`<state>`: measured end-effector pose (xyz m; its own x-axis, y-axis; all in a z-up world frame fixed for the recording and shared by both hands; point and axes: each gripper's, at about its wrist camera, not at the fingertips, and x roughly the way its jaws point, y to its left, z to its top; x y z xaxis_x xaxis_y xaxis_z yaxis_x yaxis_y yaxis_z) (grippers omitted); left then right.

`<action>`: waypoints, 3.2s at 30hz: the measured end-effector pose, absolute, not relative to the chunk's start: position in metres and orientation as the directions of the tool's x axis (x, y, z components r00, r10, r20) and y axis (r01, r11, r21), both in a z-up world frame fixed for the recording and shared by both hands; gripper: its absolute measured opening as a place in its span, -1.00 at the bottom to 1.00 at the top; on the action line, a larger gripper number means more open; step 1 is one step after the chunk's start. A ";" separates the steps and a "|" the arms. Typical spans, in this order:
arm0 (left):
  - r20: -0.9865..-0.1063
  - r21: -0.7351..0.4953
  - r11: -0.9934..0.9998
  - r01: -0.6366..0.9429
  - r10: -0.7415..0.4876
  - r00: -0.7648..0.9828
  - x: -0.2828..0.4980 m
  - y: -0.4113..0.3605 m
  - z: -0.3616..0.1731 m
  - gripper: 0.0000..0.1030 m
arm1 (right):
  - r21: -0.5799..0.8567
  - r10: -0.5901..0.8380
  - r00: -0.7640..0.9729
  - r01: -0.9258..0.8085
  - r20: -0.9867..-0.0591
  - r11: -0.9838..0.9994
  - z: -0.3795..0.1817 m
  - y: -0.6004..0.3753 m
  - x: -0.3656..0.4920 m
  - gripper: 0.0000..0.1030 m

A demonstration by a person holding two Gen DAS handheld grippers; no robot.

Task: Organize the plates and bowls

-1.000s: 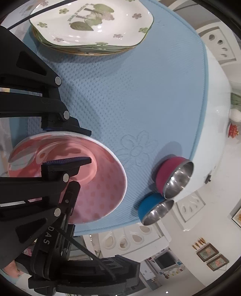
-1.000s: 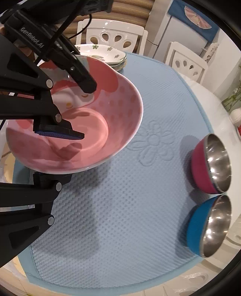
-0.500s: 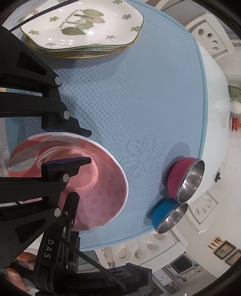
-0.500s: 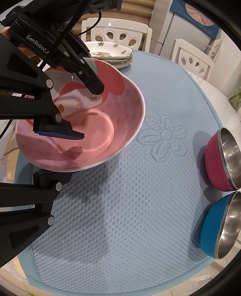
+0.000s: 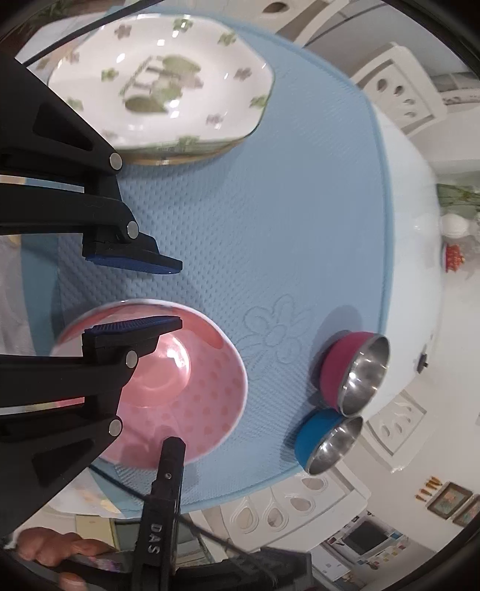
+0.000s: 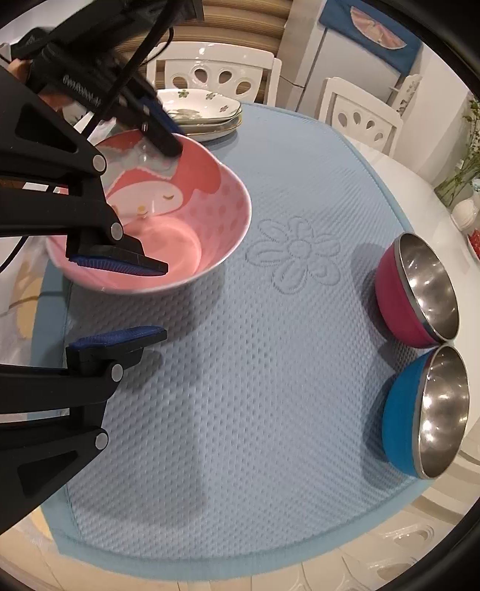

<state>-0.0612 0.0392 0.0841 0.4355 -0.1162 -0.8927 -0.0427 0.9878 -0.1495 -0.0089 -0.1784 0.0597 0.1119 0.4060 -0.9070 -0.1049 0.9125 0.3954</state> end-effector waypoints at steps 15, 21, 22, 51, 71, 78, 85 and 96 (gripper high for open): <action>-0.819 -0.027 0.987 0.156 -0.111 0.563 -0.049 -0.023 0.183 -0.41 | 0.313 0.359 0.281 -0.197 -0.890 0.929 0.129 -0.221 -0.013 -0.04; -0.808 0.005 0.977 0.212 -0.120 0.576 -0.048 -0.035 0.204 -0.37 | 0.313 0.348 0.337 -0.155 -0.875 0.937 0.142 -0.249 0.003 -0.03; -0.807 -0.002 0.977 0.215 -0.129 0.577 -0.046 -0.034 0.206 -0.35 | 0.326 0.355 0.342 -0.140 -0.870 0.935 0.143 -0.253 0.006 -0.03; -0.861 -0.208 0.940 0.271 -0.308 0.405 0.133 0.051 0.153 0.22 | 0.516 0.483 0.203 0.160 -0.852 0.842 0.120 -0.199 0.094 -0.03; -0.866 -0.371 0.888 0.272 -0.436 0.244 0.240 0.025 0.058 0.14 | 0.480 0.413 0.265 0.288 -0.872 0.829 0.062 -0.183 0.159 -0.03; -0.867 -0.381 0.882 0.276 -0.445 0.225 0.250 0.015 0.046 -0.01 | 0.483 0.419 0.251 0.313 -0.873 0.818 0.046 -0.191 0.171 -0.03; -0.860 -0.398 0.874 0.278 -0.461 0.217 0.251 0.009 0.040 -0.37 | 0.472 0.405 0.258 0.302 -0.877 0.828 0.041 -0.189 0.176 -0.09; -0.843 -0.376 0.880 0.291 -0.455 0.286 0.231 0.012 0.056 -0.54 | 0.421 0.355 0.288 0.211 -0.889 0.882 0.057 -0.171 0.171 -0.44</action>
